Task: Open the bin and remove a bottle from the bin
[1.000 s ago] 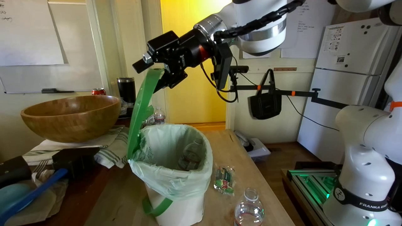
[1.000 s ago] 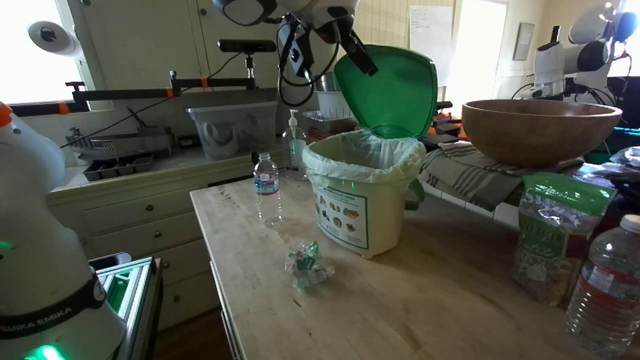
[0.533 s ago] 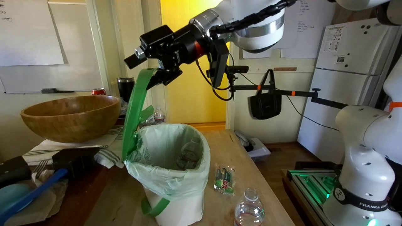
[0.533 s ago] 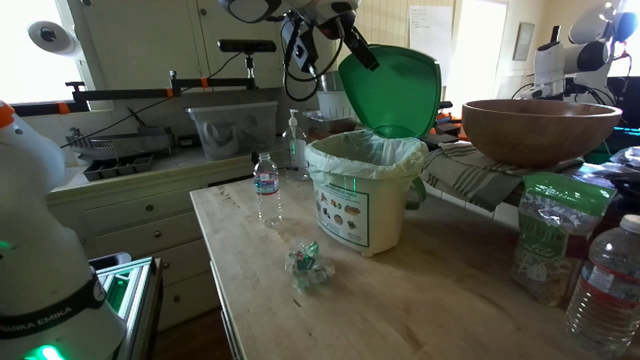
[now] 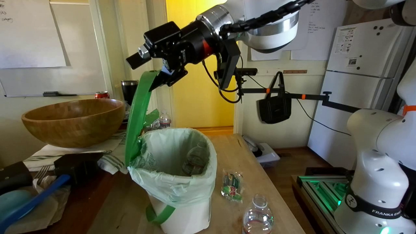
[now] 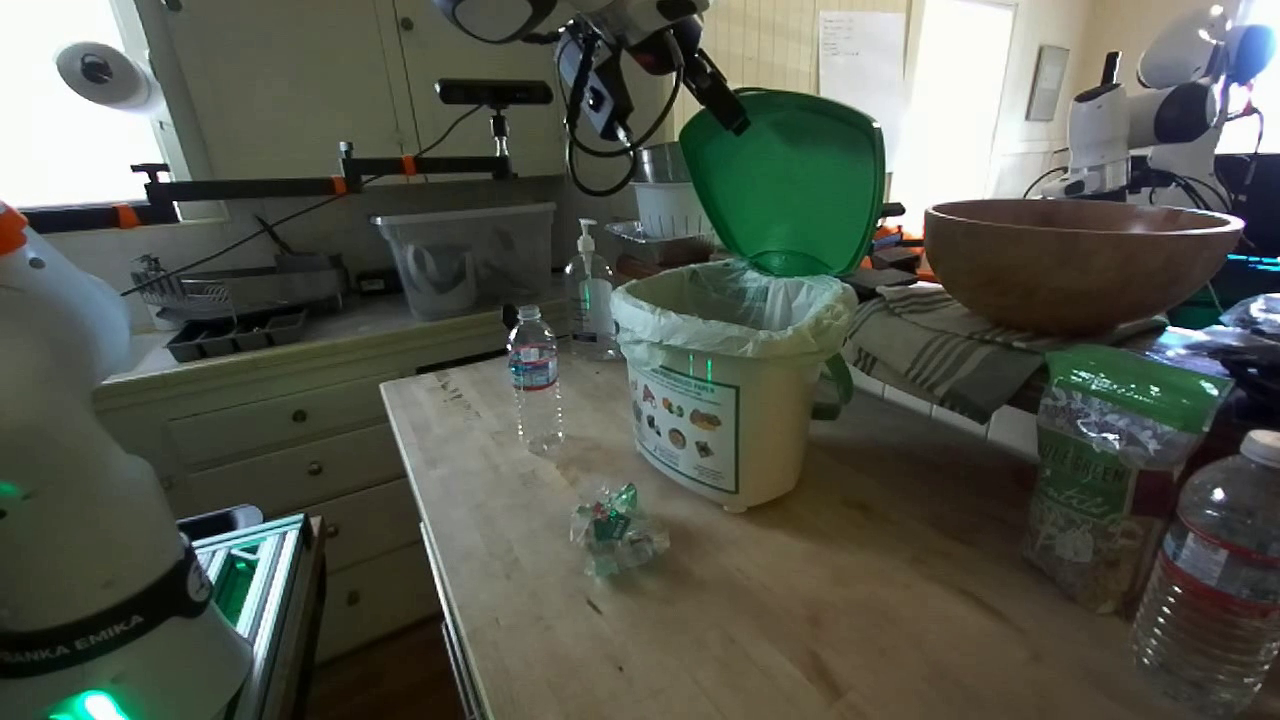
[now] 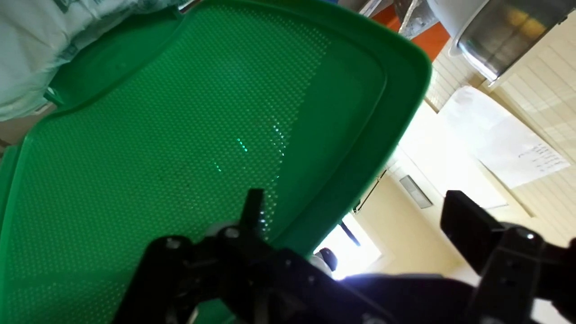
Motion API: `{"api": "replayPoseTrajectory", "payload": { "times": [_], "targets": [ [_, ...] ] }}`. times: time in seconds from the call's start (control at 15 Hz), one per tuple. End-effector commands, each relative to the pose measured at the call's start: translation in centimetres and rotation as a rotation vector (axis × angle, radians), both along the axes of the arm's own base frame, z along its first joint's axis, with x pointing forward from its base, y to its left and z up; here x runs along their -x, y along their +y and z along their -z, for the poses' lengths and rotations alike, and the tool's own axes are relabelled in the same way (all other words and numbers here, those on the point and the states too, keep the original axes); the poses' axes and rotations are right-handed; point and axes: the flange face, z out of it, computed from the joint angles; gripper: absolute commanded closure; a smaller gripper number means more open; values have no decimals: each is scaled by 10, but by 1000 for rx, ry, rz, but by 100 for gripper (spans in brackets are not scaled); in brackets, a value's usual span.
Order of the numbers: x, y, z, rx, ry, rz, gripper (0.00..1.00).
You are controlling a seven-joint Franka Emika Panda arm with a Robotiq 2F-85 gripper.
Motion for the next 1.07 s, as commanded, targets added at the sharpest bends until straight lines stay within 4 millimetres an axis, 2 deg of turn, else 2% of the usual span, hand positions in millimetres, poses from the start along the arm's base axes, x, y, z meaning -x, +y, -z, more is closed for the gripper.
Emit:
{"api": "replayPoseTrajectory", "payload": {
  "times": [0.0,0.27,0.6,1.0],
  "targets": [
    [-1,-4,-2,16,-19,14,0],
    [0,-5,-6,2,-55,1,0],
    [-8,-14,6,-4,-34,15,0],
    [-6,-13,16,-4,-15,21,0]
  ]
}}
